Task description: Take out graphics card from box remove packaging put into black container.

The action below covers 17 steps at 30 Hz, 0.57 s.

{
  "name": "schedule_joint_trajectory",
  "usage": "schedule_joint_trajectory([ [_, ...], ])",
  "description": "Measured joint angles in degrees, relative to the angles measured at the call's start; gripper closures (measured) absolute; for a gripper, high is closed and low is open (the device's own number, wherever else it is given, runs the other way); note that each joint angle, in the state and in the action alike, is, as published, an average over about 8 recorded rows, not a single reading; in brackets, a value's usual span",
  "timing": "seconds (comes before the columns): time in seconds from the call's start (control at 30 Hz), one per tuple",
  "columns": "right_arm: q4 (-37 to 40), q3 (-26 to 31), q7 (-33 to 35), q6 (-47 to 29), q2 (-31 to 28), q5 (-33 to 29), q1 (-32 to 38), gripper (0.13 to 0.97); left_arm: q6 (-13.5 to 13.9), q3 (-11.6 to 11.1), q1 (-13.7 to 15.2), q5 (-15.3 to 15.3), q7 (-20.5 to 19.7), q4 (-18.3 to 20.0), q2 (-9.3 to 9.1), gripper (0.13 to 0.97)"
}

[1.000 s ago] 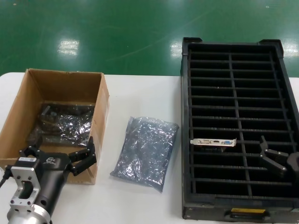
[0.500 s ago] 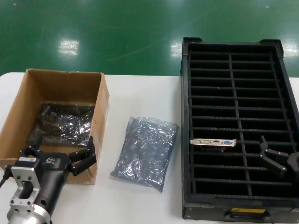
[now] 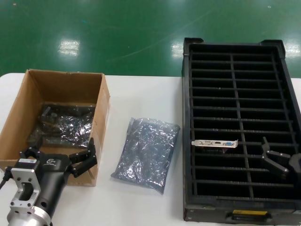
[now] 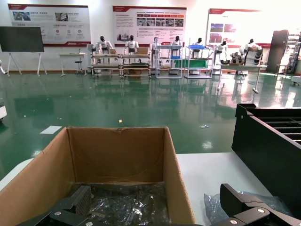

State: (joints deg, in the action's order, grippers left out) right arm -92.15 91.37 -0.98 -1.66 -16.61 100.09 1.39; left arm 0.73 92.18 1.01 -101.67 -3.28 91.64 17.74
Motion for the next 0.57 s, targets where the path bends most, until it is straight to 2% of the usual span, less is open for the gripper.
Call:
schedule_joint_trajectory([
  [0.57, 0.0, 0.0, 0.0, 0.0, 0.0, 0.0, 0.0, 0.129, 0.0, 0.0, 0.0, 0.0, 0.0, 0.0, 0.0, 0.132],
])
